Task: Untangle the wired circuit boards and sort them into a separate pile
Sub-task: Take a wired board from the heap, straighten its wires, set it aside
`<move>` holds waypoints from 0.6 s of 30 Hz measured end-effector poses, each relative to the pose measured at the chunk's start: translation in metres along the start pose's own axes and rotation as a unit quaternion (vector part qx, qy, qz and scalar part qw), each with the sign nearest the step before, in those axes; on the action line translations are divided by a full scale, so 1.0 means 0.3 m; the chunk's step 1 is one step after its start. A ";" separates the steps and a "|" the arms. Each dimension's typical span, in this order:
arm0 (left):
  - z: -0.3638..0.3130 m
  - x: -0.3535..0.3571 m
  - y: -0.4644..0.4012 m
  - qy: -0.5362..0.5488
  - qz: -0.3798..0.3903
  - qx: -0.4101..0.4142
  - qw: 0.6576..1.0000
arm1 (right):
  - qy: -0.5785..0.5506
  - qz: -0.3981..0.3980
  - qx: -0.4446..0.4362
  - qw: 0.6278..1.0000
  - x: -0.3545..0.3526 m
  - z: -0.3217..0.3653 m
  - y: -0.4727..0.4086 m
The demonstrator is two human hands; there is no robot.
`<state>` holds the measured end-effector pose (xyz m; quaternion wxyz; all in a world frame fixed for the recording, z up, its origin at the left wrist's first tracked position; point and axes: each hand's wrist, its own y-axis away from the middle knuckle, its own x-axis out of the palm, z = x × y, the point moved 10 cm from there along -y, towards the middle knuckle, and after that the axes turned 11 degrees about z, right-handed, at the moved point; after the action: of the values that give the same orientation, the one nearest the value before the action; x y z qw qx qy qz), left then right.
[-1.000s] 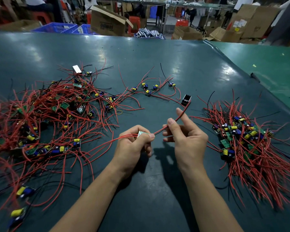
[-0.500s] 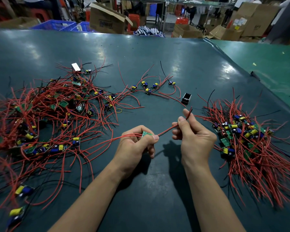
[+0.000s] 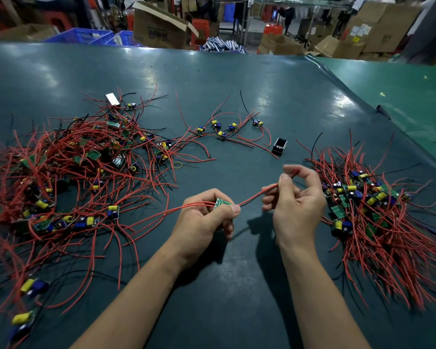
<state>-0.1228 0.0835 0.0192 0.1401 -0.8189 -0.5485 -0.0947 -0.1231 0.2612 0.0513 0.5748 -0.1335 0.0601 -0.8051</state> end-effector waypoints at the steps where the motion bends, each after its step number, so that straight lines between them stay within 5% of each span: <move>1: -0.001 -0.004 0.000 0.001 -0.002 0.002 1.000 | -0.002 0.007 -0.003 1.000 0.005 0.006 -0.002; 9: -0.004 -0.002 0.000 -0.001 0.010 0.011 1.000 | 0.001 -0.012 -0.013 1.000 -0.019 0.017 0.000; 12: -0.021 -0.030 0.003 -0.010 -0.021 0.029 0.999 | -0.090 0.008 0.047 0.995 0.010 -0.028 -0.006; 15: -0.034 -0.061 0.009 -0.017 -0.062 0.048 0.997 | -0.151 0.086 0.189 0.967 0.101 -0.111 0.017; 18: -0.036 -0.060 0.011 -0.047 -0.063 0.044 0.996 | -0.112 0.221 0.230 0.941 0.200 -0.123 0.069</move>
<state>-0.1266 0.0632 0.0235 0.1434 -0.7791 -0.6089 -0.0404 -0.1329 0.1959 0.0194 0.7566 -0.0703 -0.1630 -0.6293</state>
